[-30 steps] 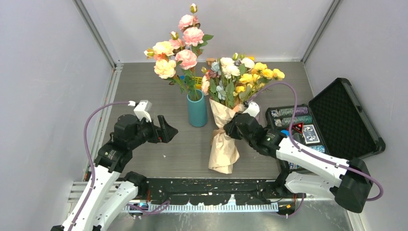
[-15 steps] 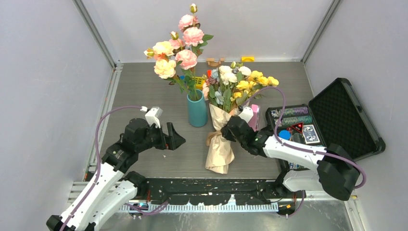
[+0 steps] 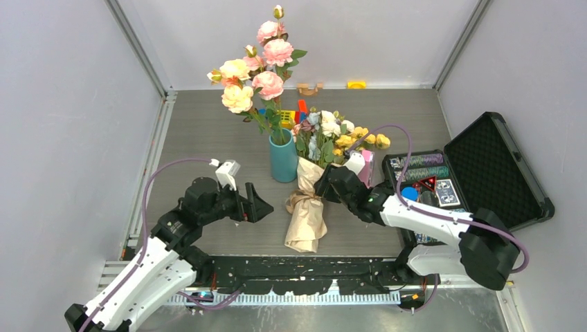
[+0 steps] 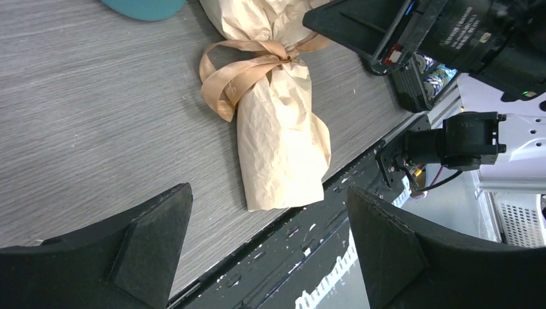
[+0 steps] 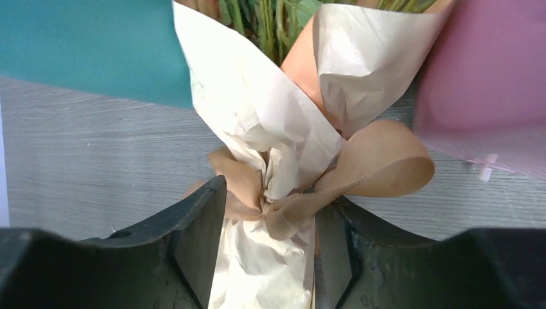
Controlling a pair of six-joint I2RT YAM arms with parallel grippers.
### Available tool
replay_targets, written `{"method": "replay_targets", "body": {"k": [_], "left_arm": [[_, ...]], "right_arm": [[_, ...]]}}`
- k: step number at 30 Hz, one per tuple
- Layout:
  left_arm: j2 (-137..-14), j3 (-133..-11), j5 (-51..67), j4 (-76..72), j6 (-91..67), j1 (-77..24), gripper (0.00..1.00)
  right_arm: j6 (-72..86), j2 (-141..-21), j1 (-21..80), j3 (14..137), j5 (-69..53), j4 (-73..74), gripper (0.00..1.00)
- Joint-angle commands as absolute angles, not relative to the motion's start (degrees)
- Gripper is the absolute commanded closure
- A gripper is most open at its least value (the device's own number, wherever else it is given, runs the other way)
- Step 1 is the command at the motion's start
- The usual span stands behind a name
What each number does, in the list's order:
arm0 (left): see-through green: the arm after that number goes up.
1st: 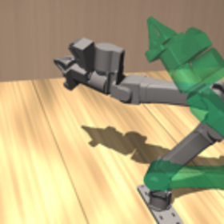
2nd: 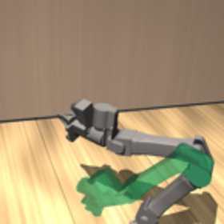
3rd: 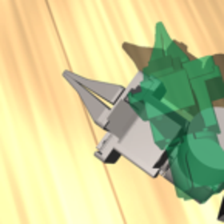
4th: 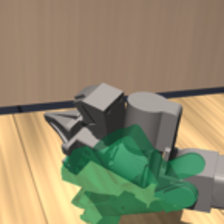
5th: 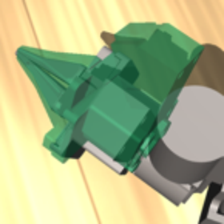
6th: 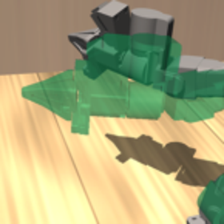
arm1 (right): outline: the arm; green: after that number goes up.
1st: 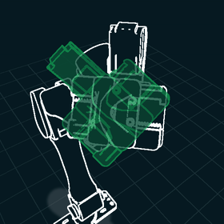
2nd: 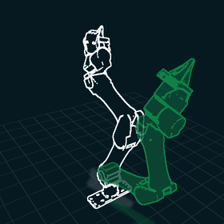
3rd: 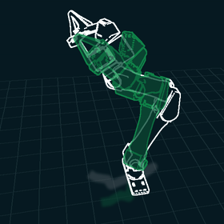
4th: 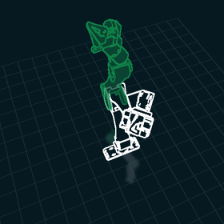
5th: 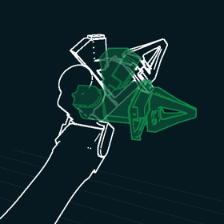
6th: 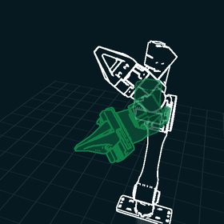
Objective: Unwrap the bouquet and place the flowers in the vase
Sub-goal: Place the fake flower at the center of the board, then untie the ribbon from the wrapping paper.
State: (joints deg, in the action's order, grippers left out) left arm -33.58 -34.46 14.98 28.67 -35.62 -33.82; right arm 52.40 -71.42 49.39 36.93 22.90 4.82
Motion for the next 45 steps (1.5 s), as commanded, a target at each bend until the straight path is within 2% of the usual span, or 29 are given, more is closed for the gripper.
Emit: {"method": "replay_targets", "body": {"k": [1,7,12,19,25,30,37,45], "left_arm": [[-32.35,-31.87,14.94,22.72,-38.8,-34.9,0.08],[-32.1,-30.58,15.06,21.9,-38.51,-35.4,0.08],[-32.79,-28.99,15.47,19.82,-38.73,-35.5,0.08],[-35.9,-26.61,15.85,14.47,-42.91,-37.47,0.11],[-41.2,-23.94,9.01,9.36,-47.67,-44.27,0.14],[-49.92,-23.09,2.54,3.32,-48.78,-49.79,0.15],[-59.53,-24.57,-5.13,0.37,-50.8,-50.45,0.2],[-67.45,-27.38,-7.82,-2.69,-53.14,-50.45,0.23]], "right_arm": [[50.21,-65.76,49.31,39.85,22.88,8.41,0.38],[48.52,-59.82,49.31,41.91,18.82,17.48,0.33],[48.41,-56.4,49.28,45.97,20.38,28.92,0.35],[50.35,-51.86,47.51,48.03,19.79,36.55,0.36],[51.4,-46.22,44.16,44.26,16.31,37.02,0.37],[54.57,-39.0,41.25,38.71,15.73,36.9,0.34],[57.33,-32.53,40.52,35.92,17.43,35.58,0.34],[57.76,-28.6,40.52,33.0,19.54,32.73,0.34]]}}
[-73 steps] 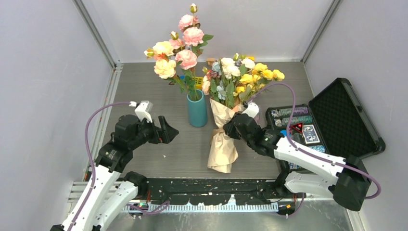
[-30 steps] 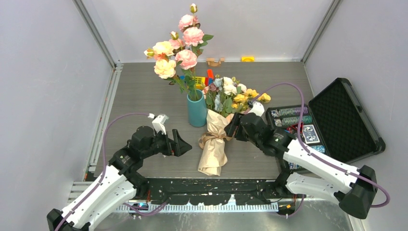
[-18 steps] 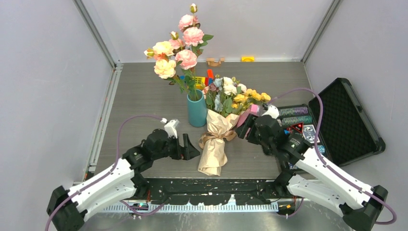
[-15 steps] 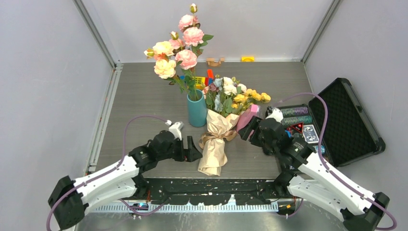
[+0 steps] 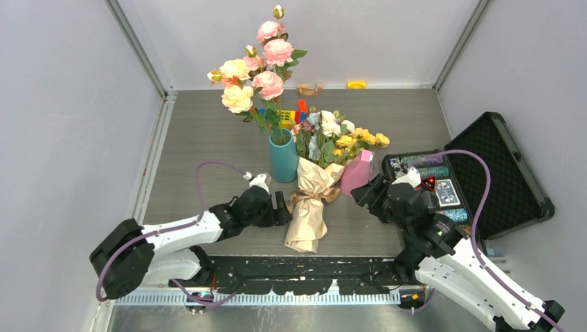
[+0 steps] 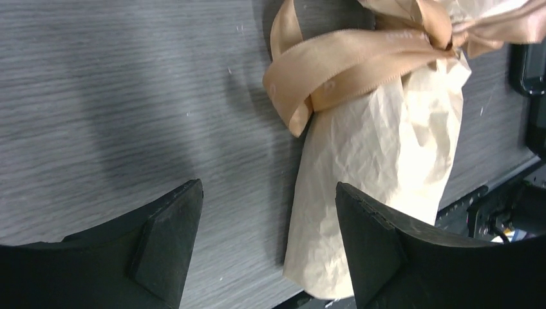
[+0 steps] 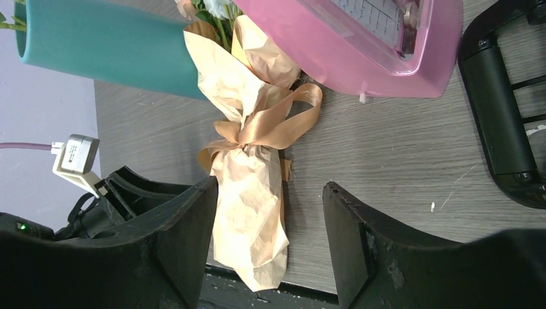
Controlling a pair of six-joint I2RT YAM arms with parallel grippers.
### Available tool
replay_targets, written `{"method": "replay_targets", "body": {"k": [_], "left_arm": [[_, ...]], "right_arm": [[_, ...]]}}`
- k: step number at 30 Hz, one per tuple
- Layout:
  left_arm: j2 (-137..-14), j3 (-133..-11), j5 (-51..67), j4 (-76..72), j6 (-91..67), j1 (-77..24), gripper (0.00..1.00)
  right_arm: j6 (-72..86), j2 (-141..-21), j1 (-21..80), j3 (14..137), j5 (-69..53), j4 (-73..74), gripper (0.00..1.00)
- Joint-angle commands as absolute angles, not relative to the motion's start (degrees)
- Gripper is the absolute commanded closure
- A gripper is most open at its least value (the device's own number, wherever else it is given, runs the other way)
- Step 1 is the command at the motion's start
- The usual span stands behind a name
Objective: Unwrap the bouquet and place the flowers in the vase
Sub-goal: Untie the ribbon from the wrapping paper.
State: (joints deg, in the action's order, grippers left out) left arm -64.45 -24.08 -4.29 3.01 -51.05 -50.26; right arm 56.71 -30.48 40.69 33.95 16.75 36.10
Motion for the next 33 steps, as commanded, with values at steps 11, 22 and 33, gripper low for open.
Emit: {"method": "replay_targets", "body": {"k": [11,22,33], "left_arm": [[-76.51,-29.87,-10.28,-8.2,-57.8,-50.45,0.5],[-73.28,-32.34,-15.39,-0.37,-53.89,-50.45,0.84],[-69.65,-33.96,-16.31,3.24,-48.24,-50.45,1.0]], "right_arm": [[52.65,-27.82,40.52,34.8,19.6,31.35,0.33],[51.59,-32.0,40.52,34.52,15.48,28.07,0.37],[52.0,-33.92,40.52,32.84,14.59,25.02,0.38]]}}
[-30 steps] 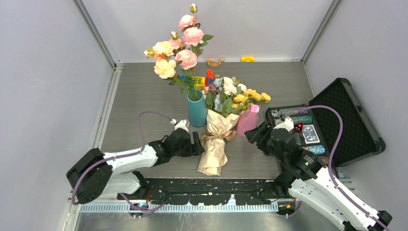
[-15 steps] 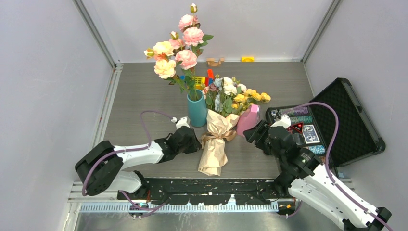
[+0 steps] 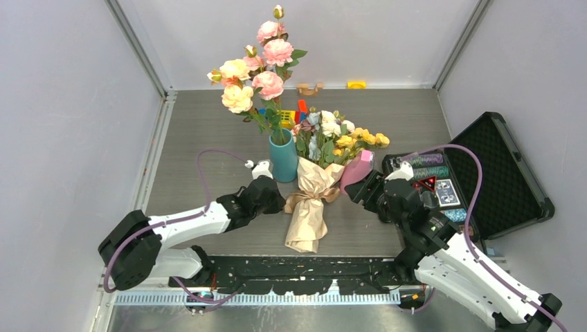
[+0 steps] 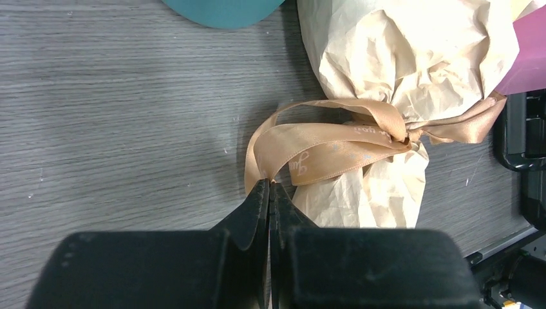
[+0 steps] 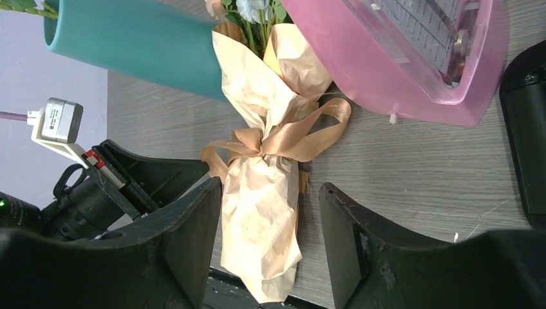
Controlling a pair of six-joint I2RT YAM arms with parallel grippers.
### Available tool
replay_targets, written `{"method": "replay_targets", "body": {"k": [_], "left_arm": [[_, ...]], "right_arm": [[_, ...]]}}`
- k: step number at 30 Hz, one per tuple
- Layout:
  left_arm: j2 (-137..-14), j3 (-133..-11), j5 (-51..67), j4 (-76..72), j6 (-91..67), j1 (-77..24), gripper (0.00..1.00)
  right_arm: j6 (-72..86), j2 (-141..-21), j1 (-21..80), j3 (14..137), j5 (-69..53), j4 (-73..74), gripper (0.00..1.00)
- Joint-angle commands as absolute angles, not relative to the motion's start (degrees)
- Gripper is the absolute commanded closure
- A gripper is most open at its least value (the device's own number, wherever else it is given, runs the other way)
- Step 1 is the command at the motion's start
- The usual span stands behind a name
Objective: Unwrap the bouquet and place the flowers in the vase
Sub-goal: Untie the ribbon from the wrapping paper.
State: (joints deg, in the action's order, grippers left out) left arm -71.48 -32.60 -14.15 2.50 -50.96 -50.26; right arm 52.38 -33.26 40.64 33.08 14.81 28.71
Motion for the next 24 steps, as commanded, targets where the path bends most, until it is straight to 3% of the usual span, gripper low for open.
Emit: {"method": "replay_targets", "body": {"k": [1,17,19,24], "left_arm": [[-69.48,-33.9,-16.34,3.05,-47.75,-50.45,1.0],[-65.5,-43.5,-15.13,14.29,-20.22,-50.62,0.99],[-65.21,-43.5,-17.6,15.61,-20.74,-50.62,0.93],[-63.03,-40.7,-10.67,12.09,-26.13,-50.62,0.62]], "right_arm": [[52.02,-34.1,40.52,32.77,14.59,24.84,0.38],[51.05,-37.66,40.52,33.59,13.1,23.48,0.38],[50.94,-38.28,40.52,33.2,12.0,22.67,0.38],[51.83,-39.33,40.51,32.05,10.51,20.48,0.39]]}}
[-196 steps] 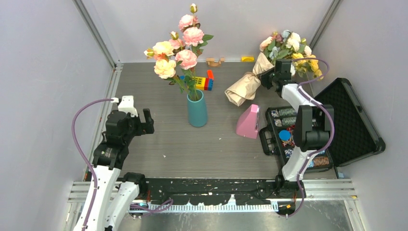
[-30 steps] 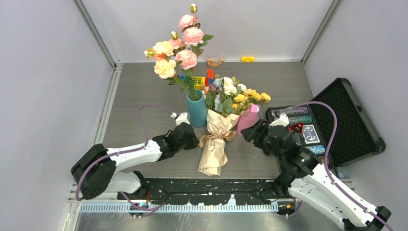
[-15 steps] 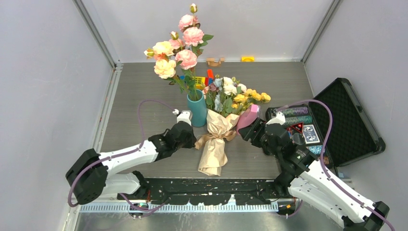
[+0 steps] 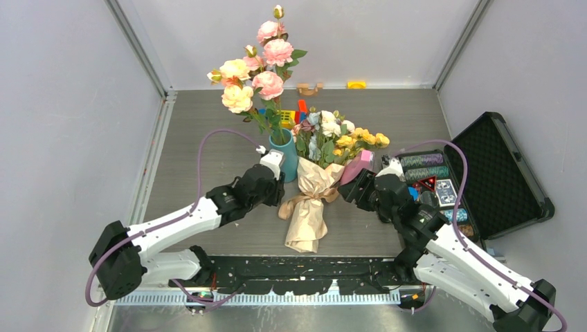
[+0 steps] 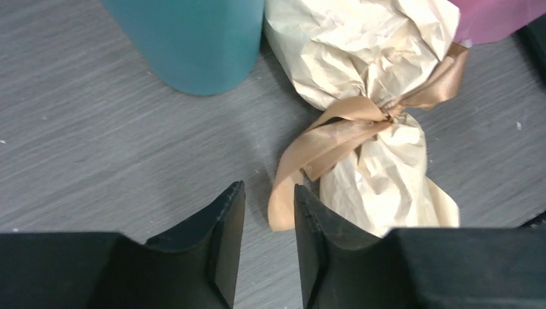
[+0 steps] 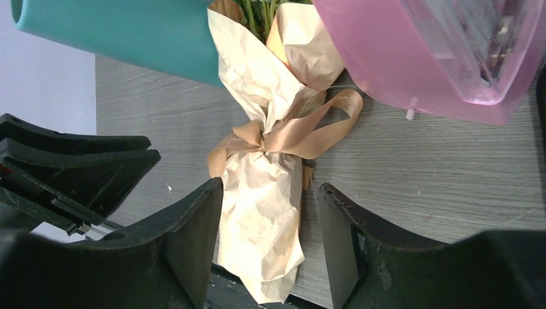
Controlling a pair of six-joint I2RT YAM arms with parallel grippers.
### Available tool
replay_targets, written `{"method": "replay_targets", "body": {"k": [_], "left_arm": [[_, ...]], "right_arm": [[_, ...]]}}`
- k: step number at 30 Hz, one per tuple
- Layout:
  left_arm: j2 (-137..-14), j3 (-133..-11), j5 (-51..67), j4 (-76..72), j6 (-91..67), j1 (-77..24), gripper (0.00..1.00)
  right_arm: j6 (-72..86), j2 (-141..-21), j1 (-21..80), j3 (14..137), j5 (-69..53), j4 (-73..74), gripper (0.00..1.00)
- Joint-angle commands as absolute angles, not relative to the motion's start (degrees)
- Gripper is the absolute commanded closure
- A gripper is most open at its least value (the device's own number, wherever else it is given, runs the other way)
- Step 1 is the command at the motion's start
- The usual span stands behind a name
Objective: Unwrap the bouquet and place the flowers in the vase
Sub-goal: Untie the ribbon from the wrapping paper.
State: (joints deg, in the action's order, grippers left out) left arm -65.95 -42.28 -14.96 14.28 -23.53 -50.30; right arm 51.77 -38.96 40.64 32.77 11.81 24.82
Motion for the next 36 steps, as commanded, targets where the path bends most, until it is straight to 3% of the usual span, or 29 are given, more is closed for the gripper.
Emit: {"method": "replay_targets", "body": {"k": [1,6,36], "left_arm": [[-62.39,-38.85,-8.33,8.96,-28.4,-50.62,0.59],[-63.69,-29.37,-4.18,-9.14,-38.88,-50.54,0.5],[-79.26,-32.8,-6.55,-15.86,-41.43,-50.54,0.6]], "right_arm": [[52.25,-39.36,40.47,31.48,10.53,19.97,0.39],[53.42,-39.01,40.52,30.11,9.85,18.39,0.39],[53.14,-38.67,40.52,29.75,7.83,17.31,0.4]]}}
